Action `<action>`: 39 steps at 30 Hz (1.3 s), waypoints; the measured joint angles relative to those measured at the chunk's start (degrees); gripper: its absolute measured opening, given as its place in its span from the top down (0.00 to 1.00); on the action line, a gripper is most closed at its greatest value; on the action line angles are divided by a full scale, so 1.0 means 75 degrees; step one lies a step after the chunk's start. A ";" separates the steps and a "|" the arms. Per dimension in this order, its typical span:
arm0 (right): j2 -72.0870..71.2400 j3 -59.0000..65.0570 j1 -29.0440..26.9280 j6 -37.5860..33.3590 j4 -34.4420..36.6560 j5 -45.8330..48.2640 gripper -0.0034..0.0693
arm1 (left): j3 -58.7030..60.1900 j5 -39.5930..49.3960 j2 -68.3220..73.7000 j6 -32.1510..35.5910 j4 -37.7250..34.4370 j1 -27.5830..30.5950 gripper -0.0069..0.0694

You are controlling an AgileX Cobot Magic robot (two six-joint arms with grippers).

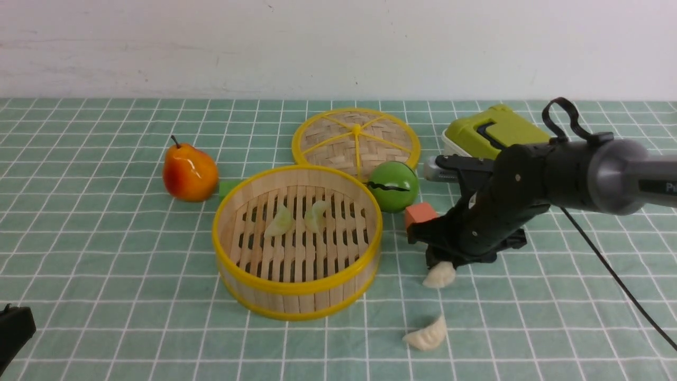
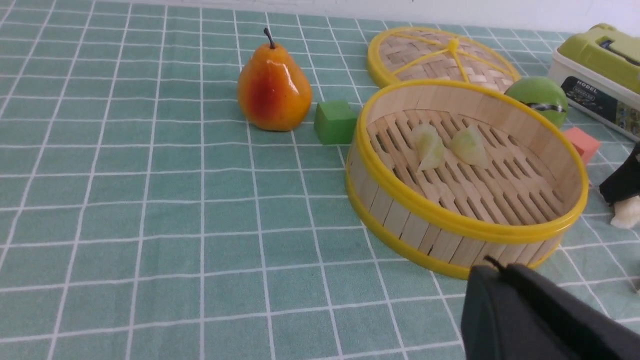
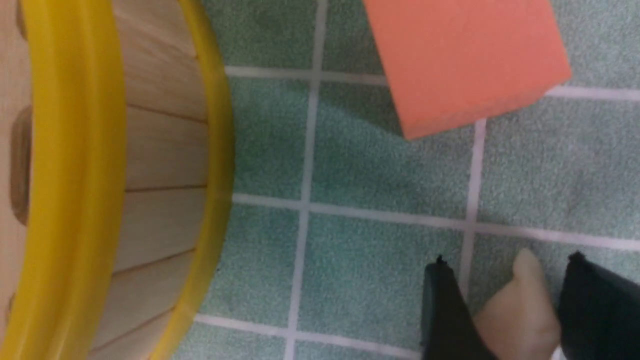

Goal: Put the dumplings into the steamer on the table with the blue tablecloth.
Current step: 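Reach for and grasp a dumpling lying on the table beside the steamer, then place the dumpling in the bamboo steamer basket with the right gripper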

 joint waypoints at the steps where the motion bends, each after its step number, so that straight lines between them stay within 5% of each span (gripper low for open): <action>1: -0.0008 -0.0018 0.0018 -0.0053 0.0000 0.0111 0.54 | 0.0000 0.0000 0.0000 0.0000 0.0008 0.0000 0.93; 7: -0.0026 -0.0277 0.0025 -0.0700 0.0000 0.1025 0.73 | 0.0000 0.0000 0.0000 0.0000 0.0031 0.0000 0.93; 14: -0.0113 -0.0667 0.0027 -0.1742 0.0000 0.1971 0.74 | 0.0000 0.0000 0.0000 0.0000 0.0049 0.0000 0.93; 24: -0.0415 -0.2425 0.0386 -0.1990 0.0092 0.3282 0.74 | 0.0015 -0.0124 0.0000 0.0000 0.0049 0.0000 0.93; 34: 0.0963 -0.4322 0.2384 -0.1990 0.0780 0.1344 0.74 | 0.0024 -0.0281 0.0000 0.0000 0.0049 0.0000 0.93; 39: 0.2007 -0.4332 0.2595 -0.1928 0.0544 0.0810 0.74 | 0.0024 -0.0281 0.0000 0.0000 0.0049 0.0000 0.93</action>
